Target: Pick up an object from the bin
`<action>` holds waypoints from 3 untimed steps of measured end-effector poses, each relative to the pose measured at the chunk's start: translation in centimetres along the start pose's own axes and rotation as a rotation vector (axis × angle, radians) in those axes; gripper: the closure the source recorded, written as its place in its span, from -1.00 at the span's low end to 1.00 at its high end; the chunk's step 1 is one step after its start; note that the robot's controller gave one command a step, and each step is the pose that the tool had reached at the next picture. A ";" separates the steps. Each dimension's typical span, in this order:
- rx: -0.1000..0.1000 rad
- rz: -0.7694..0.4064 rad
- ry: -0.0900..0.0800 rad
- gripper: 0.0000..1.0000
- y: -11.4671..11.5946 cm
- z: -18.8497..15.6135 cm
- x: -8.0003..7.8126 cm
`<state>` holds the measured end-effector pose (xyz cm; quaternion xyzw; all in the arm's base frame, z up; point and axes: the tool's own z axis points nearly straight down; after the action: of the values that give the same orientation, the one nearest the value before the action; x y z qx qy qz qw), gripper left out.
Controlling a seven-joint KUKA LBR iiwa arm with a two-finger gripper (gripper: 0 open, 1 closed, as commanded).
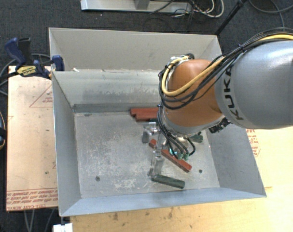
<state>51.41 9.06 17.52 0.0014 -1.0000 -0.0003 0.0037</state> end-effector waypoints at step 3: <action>-0.001 0.050 -0.010 -1.00 -8.2 6.3 3.5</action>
Offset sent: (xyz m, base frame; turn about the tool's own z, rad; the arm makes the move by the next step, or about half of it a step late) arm -0.0320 -0.0849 -0.1052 0.0029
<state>47.91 0.87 11.27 -0.0237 -0.9997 -0.0006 -0.0011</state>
